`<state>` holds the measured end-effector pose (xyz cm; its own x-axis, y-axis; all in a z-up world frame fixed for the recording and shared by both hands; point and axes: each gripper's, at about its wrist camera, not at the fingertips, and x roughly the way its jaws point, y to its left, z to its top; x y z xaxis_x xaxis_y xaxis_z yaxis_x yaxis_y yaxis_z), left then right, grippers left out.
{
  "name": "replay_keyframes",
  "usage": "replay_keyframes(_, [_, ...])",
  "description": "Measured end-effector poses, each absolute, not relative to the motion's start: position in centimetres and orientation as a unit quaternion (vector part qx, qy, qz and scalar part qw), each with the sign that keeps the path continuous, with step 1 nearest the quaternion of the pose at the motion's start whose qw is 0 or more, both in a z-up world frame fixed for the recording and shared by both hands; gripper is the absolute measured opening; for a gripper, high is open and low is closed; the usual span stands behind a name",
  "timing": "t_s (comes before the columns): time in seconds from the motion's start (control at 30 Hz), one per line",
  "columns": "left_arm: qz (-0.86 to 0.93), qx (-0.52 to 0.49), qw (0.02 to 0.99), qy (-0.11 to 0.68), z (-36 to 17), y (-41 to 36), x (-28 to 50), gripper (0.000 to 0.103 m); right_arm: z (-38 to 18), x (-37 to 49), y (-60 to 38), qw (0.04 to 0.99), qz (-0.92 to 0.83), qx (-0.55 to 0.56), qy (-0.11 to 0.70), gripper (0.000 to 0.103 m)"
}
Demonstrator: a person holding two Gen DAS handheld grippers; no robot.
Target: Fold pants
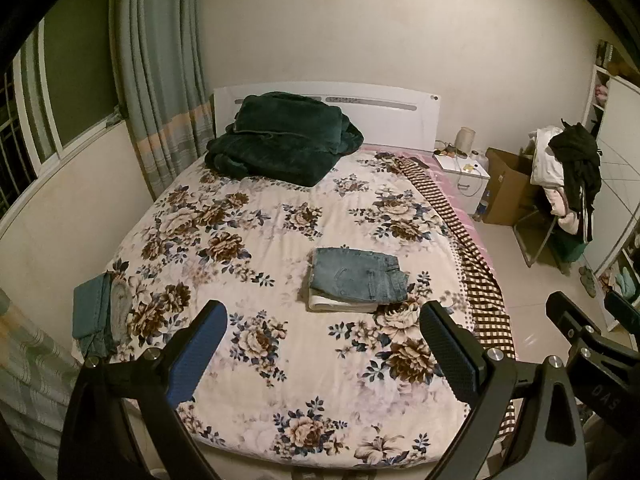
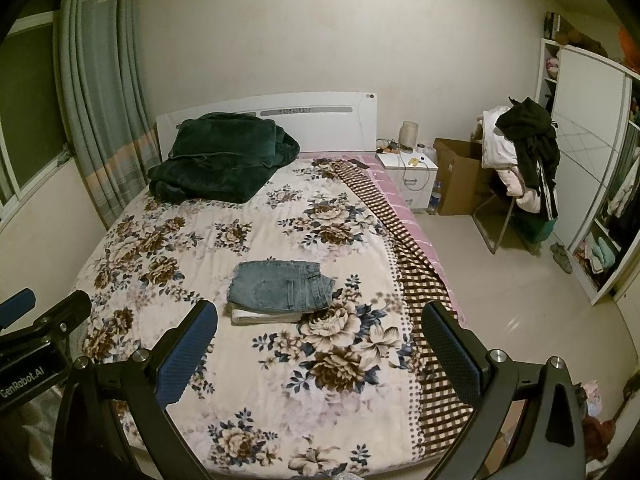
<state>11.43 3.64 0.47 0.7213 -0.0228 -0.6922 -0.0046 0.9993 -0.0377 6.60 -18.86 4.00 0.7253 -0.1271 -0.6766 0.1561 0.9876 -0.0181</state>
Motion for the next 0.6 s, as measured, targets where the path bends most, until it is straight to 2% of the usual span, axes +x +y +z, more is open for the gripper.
replay_keyframes(0.6, [-0.003,-0.015,0.931,0.366,1.7,3.8,10.9,0.098,3.9,6.9,-18.8,0.929,-0.074,0.018,0.363,0.103])
